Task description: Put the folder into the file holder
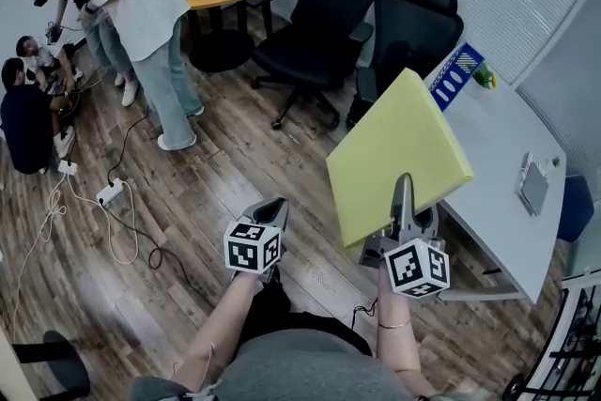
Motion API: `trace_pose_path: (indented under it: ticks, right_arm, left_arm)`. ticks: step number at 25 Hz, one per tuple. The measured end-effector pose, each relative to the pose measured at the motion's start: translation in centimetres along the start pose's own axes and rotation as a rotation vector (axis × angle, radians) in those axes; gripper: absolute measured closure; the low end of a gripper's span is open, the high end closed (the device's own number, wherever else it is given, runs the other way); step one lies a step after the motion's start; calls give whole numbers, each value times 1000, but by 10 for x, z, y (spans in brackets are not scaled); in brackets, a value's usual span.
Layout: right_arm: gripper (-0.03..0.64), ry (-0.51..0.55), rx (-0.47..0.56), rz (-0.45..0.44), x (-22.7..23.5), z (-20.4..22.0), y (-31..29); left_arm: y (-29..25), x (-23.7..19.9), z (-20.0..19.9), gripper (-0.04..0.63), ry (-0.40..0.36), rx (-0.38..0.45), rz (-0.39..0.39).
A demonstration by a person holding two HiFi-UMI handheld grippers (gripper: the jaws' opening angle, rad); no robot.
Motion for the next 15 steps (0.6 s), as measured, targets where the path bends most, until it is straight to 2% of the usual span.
trace_pose_path:
  ticks: [7, 15]
  right_arm:
    - [448, 11, 41, 89, -17, -1, -41]
    - [448, 31, 103, 184, -9, -14, -67]
  left_arm:
    - [-37, -42, -39, 563, -27, -44, 71]
    - [-82, -54, -61, 563, -40, -93, 145]
Point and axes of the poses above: the fingertips, and each gripper's own axes: y backward along the fingers, x to its right, z out of its underside, the point moved 10 cm from there along y, backward along the fingers, and after that the axes turned 6 degrees about y, right-handed, at the moved point
